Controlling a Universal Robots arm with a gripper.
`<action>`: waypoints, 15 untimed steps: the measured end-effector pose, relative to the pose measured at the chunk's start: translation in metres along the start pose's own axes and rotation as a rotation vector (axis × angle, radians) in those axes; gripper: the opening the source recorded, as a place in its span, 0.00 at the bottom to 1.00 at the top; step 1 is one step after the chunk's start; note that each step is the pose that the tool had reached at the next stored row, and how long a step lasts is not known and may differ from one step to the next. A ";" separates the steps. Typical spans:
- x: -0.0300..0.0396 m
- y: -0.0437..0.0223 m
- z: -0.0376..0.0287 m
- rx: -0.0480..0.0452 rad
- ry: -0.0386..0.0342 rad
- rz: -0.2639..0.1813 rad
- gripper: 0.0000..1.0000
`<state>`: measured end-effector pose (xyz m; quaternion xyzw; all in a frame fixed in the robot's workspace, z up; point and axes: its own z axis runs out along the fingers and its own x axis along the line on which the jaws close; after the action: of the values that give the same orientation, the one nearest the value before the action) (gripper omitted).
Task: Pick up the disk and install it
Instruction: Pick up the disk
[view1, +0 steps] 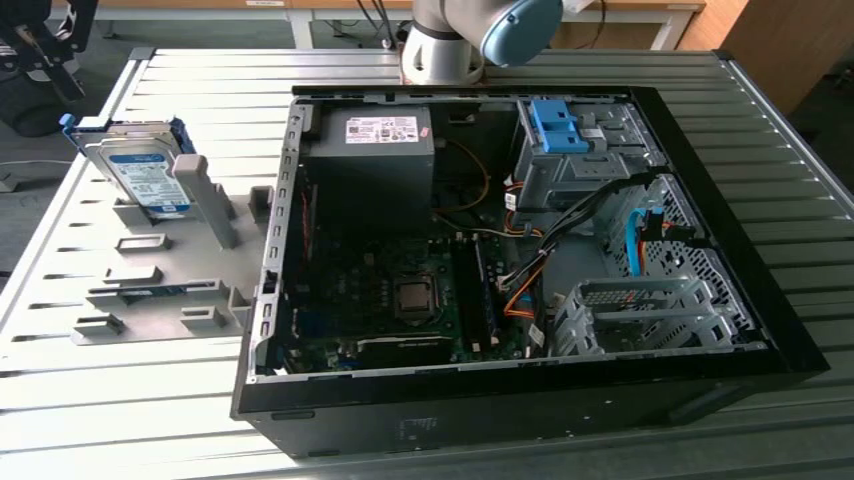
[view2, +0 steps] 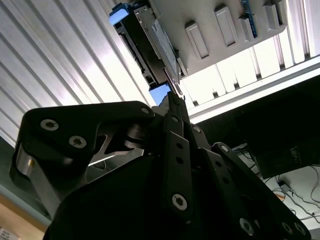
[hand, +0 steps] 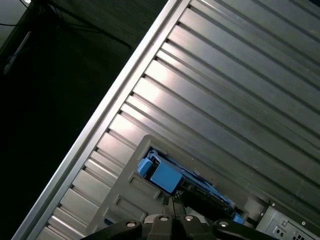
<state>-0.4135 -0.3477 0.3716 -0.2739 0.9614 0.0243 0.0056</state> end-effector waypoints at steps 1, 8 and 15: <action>0.0000 0.0000 0.0000 -0.0001 0.0001 -0.003 0.11; 0.0000 0.0000 0.0000 -0.0006 0.0011 -0.026 0.11; 0.0000 0.0000 0.0000 -0.0012 0.0022 -0.048 0.11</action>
<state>-0.4135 -0.3477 0.3716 -0.2970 0.9545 0.0245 0.0050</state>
